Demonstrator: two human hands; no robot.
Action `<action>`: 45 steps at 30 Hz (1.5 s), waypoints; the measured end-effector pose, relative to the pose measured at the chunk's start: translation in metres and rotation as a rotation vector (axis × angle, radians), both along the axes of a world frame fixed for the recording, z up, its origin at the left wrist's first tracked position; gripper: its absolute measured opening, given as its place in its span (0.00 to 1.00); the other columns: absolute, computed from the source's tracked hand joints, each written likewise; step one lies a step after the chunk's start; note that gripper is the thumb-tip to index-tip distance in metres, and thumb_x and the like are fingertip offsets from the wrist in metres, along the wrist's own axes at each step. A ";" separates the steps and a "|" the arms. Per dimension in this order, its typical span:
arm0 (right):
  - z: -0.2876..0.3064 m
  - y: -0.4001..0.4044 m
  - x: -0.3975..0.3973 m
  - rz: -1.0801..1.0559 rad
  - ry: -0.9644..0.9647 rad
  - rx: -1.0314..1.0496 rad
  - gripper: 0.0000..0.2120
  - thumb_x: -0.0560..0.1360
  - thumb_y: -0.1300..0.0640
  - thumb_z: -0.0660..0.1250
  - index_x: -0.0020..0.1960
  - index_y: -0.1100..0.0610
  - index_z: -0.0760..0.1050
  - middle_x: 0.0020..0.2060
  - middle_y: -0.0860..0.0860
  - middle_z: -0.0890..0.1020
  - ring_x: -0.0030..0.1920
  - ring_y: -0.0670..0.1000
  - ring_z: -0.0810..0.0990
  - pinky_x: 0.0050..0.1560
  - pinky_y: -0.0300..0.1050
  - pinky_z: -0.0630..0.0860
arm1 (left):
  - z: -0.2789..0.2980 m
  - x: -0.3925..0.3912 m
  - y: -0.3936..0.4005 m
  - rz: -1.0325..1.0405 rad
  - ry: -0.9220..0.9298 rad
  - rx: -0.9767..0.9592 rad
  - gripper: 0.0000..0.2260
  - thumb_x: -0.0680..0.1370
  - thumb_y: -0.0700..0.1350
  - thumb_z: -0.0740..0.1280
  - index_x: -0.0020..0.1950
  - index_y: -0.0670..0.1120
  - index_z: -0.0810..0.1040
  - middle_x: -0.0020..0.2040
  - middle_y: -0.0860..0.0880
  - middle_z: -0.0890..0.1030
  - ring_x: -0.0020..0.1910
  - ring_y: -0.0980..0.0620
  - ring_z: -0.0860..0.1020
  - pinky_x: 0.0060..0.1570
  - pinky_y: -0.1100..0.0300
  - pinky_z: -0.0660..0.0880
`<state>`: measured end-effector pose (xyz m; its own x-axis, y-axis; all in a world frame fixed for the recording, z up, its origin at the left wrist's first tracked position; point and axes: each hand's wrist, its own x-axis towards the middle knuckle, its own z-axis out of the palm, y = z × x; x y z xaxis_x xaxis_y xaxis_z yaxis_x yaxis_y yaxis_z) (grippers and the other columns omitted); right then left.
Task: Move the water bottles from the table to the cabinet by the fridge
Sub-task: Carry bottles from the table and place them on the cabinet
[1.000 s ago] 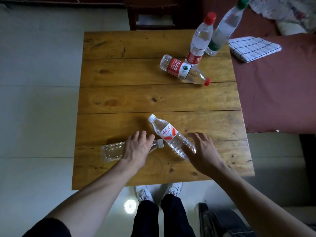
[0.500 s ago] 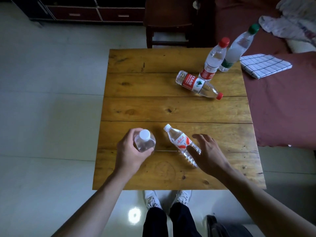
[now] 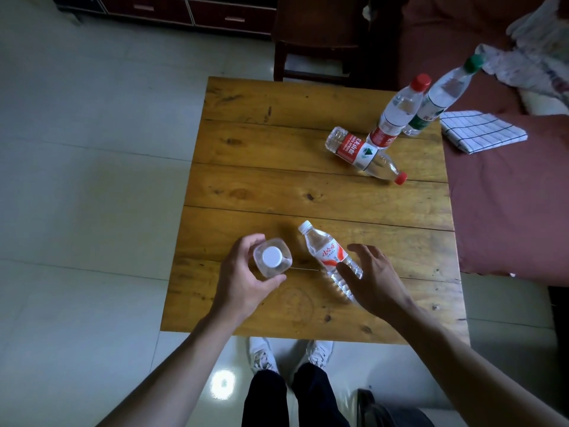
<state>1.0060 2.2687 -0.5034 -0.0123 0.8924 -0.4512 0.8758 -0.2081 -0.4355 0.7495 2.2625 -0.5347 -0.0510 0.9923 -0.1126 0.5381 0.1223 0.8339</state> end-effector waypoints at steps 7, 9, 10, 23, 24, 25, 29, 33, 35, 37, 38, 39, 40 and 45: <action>-0.010 -0.001 0.005 -0.035 0.029 -0.027 0.28 0.79 0.41 0.61 0.73 0.55 0.65 0.68 0.59 0.72 0.63 0.57 0.72 0.56 0.51 0.74 | -0.002 0.003 0.003 -0.007 0.050 -0.003 0.34 0.59 0.44 0.85 0.61 0.47 0.76 0.55 0.52 0.80 0.52 0.54 0.78 0.49 0.66 0.76; -0.013 0.001 0.004 -0.039 0.033 -0.030 0.28 0.78 0.42 0.64 0.73 0.55 0.65 0.66 0.58 0.72 0.62 0.56 0.73 0.55 0.51 0.75 | -0.002 0.004 0.003 -0.014 0.058 -0.011 0.34 0.59 0.44 0.85 0.62 0.47 0.76 0.56 0.52 0.80 0.53 0.53 0.78 0.49 0.69 0.73; -0.017 0.004 0.003 -0.040 0.028 -0.024 0.29 0.77 0.42 0.66 0.72 0.54 0.65 0.65 0.58 0.73 0.61 0.56 0.73 0.55 0.51 0.75 | -0.004 0.004 0.002 -0.014 0.063 -0.010 0.34 0.59 0.44 0.85 0.62 0.47 0.76 0.56 0.51 0.80 0.53 0.53 0.78 0.49 0.68 0.73; -0.086 0.034 -0.045 -0.057 -0.154 0.089 0.35 0.68 0.52 0.77 0.70 0.56 0.65 0.61 0.55 0.73 0.61 0.58 0.72 0.59 0.53 0.72 | -0.012 0.002 -0.002 -0.006 0.052 0.004 0.34 0.61 0.46 0.84 0.63 0.51 0.74 0.56 0.56 0.79 0.53 0.59 0.77 0.49 0.56 0.80; -0.089 0.033 -0.044 -0.059 -0.169 0.104 0.34 0.68 0.53 0.76 0.70 0.56 0.66 0.61 0.56 0.74 0.61 0.58 0.72 0.59 0.53 0.72 | -0.012 0.002 -0.002 -0.011 0.053 0.009 0.34 0.61 0.47 0.84 0.63 0.51 0.74 0.55 0.56 0.79 0.53 0.60 0.77 0.48 0.57 0.80; -0.091 0.034 -0.044 -0.054 -0.183 0.115 0.33 0.69 0.54 0.75 0.69 0.56 0.66 0.61 0.56 0.74 0.61 0.58 0.72 0.59 0.53 0.72 | -0.012 0.001 -0.002 -0.017 0.052 0.013 0.34 0.61 0.47 0.84 0.63 0.51 0.74 0.55 0.56 0.78 0.53 0.60 0.77 0.48 0.58 0.80; -0.095 0.037 -0.042 -0.041 -0.245 0.109 0.31 0.68 0.52 0.75 0.67 0.57 0.68 0.60 0.55 0.74 0.61 0.58 0.73 0.57 0.53 0.74 | -0.013 0.000 -0.001 -0.023 0.040 0.017 0.34 0.61 0.48 0.84 0.63 0.52 0.74 0.56 0.56 0.79 0.53 0.57 0.78 0.49 0.58 0.79; -0.096 0.039 -0.038 -0.122 -0.247 0.057 0.27 0.67 0.51 0.74 0.62 0.58 0.70 0.57 0.56 0.75 0.59 0.59 0.74 0.54 0.55 0.76 | -0.012 0.001 -0.003 -0.036 0.033 0.020 0.33 0.61 0.47 0.84 0.63 0.51 0.74 0.56 0.54 0.79 0.53 0.55 0.78 0.49 0.62 0.77; -0.096 0.038 -0.032 -0.164 -0.190 0.065 0.27 0.66 0.50 0.74 0.60 0.59 0.71 0.54 0.57 0.76 0.55 0.60 0.76 0.50 0.53 0.76 | -0.013 0.001 -0.003 -0.025 0.033 0.017 0.33 0.61 0.47 0.84 0.62 0.51 0.74 0.56 0.55 0.79 0.53 0.56 0.77 0.49 0.61 0.77; -0.091 0.036 -0.026 -0.191 -0.098 0.117 0.28 0.64 0.48 0.76 0.58 0.59 0.73 0.51 0.56 0.77 0.50 0.58 0.77 0.45 0.48 0.74 | -0.012 0.000 -0.001 -0.018 0.029 0.011 0.32 0.61 0.47 0.84 0.62 0.51 0.74 0.56 0.56 0.79 0.53 0.56 0.77 0.49 0.59 0.78; -0.084 0.035 -0.023 -0.205 -0.050 0.165 0.27 0.63 0.48 0.76 0.57 0.59 0.74 0.49 0.55 0.77 0.48 0.57 0.77 0.43 0.45 0.71 | -0.011 0.000 0.000 -0.018 0.019 0.012 0.32 0.61 0.47 0.84 0.62 0.51 0.74 0.55 0.56 0.79 0.52 0.56 0.77 0.50 0.57 0.78; -0.077 0.035 -0.020 -0.221 -0.004 0.215 0.27 0.62 0.48 0.77 0.56 0.58 0.74 0.47 0.53 0.78 0.46 0.56 0.77 0.42 0.44 0.70 | -0.010 0.000 0.001 -0.020 0.012 0.012 0.32 0.61 0.46 0.84 0.61 0.51 0.75 0.55 0.55 0.79 0.52 0.56 0.78 0.50 0.56 0.79; -0.069 0.035 -0.017 -0.234 0.040 0.261 0.26 0.62 0.49 0.78 0.55 0.58 0.75 0.45 0.52 0.77 0.44 0.55 0.78 0.41 0.43 0.70 | -0.010 0.000 0.002 -0.023 0.007 0.010 0.32 0.61 0.46 0.84 0.61 0.51 0.75 0.54 0.55 0.79 0.52 0.55 0.78 0.50 0.55 0.79; -0.036 0.027 -0.002 -0.265 0.268 0.364 0.29 0.61 0.48 0.81 0.58 0.52 0.74 0.49 0.46 0.79 0.48 0.50 0.80 0.47 0.47 0.81 | -0.008 0.000 0.001 -0.028 0.012 0.005 0.32 0.60 0.45 0.84 0.61 0.52 0.74 0.54 0.57 0.79 0.52 0.56 0.78 0.50 0.53 0.79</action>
